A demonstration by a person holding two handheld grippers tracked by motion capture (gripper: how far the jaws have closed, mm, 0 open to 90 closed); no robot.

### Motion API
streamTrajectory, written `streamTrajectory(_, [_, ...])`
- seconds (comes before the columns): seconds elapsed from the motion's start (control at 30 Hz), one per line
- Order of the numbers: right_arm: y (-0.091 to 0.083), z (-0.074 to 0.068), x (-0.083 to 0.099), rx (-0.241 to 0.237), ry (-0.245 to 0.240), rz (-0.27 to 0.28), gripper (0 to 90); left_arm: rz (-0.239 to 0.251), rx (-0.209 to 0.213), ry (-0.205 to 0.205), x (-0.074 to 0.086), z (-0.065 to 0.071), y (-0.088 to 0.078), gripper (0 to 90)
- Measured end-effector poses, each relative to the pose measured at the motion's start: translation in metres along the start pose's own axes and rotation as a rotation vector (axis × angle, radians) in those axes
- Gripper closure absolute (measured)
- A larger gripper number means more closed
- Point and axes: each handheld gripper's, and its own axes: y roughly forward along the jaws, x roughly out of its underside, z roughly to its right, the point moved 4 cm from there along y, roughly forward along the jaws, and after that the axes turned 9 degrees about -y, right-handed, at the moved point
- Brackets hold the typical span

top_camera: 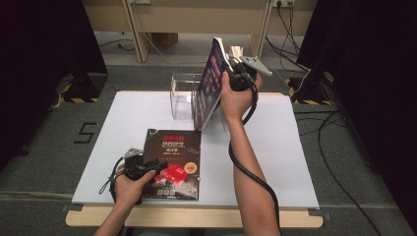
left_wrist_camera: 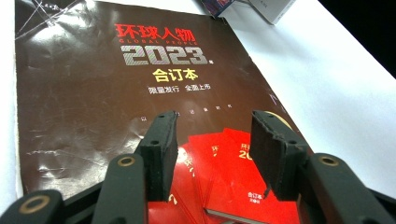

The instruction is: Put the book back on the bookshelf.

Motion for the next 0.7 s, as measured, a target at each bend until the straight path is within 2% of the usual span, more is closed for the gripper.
streamTrajectory(0.33, [0.012,0.0,0.005,0.017,-0.002,-0.015,82.9,0.0,0.001,0.001,0.001,0.0,0.0,50.7])
streamTrajectory(0.7, [0.022,-0.001,0.015,0.045,-0.027,-0.032,82.7,-0.002,0.001,0.002,0.001,-0.001,0.0,50.7])
